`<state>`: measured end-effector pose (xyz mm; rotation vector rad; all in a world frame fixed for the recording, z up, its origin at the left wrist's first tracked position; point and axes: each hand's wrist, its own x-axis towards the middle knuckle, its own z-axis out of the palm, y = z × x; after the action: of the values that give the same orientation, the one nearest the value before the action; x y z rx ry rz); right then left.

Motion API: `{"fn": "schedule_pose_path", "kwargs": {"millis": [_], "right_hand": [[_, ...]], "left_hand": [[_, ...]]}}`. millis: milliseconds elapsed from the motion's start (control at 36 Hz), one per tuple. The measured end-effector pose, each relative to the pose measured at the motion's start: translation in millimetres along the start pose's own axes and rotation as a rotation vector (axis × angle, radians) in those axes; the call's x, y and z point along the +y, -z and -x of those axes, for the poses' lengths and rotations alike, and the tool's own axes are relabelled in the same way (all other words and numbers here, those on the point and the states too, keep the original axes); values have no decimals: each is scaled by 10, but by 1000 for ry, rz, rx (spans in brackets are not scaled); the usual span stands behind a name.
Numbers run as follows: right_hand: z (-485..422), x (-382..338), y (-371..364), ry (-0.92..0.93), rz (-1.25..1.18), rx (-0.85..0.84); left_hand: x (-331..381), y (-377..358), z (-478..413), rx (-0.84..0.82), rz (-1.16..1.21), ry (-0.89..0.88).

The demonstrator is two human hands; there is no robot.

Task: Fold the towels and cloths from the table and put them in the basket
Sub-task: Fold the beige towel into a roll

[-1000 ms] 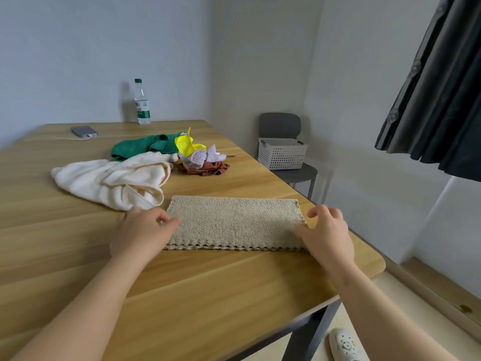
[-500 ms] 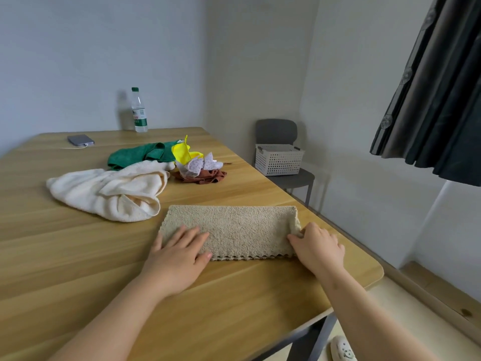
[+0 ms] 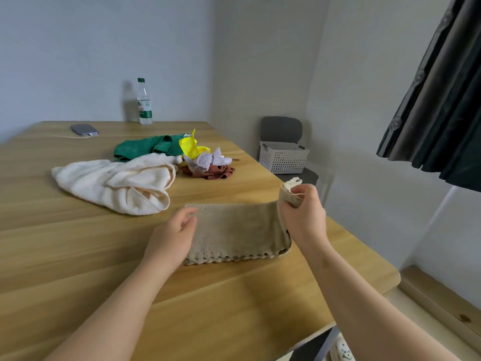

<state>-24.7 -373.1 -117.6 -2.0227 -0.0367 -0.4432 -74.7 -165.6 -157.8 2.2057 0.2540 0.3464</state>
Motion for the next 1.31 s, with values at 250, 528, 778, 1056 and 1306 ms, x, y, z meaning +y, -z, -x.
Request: {"fn": "schedule_pose_path", "kwargs": {"millis": [250, 528, 778, 1056, 1306], "right_hand": [[314, -312, -690, 192, -87, -413], [249, -241, -498, 233, 46, -346], [244, 174, -465, 267, 366, -432], [298, 119, -435, 28, 684, -299], [-60, 116, -147, -88, 593, -443]], "left_hand": [[-70, 118, -95, 124, 77, 87], [-48, 130, -28, 47, -12, 23], [-64, 126, -58, 44, -378, 30], [-5, -13, -54, -304, -626, -87], [184, -21, 104, -93, -576, -274]]}}
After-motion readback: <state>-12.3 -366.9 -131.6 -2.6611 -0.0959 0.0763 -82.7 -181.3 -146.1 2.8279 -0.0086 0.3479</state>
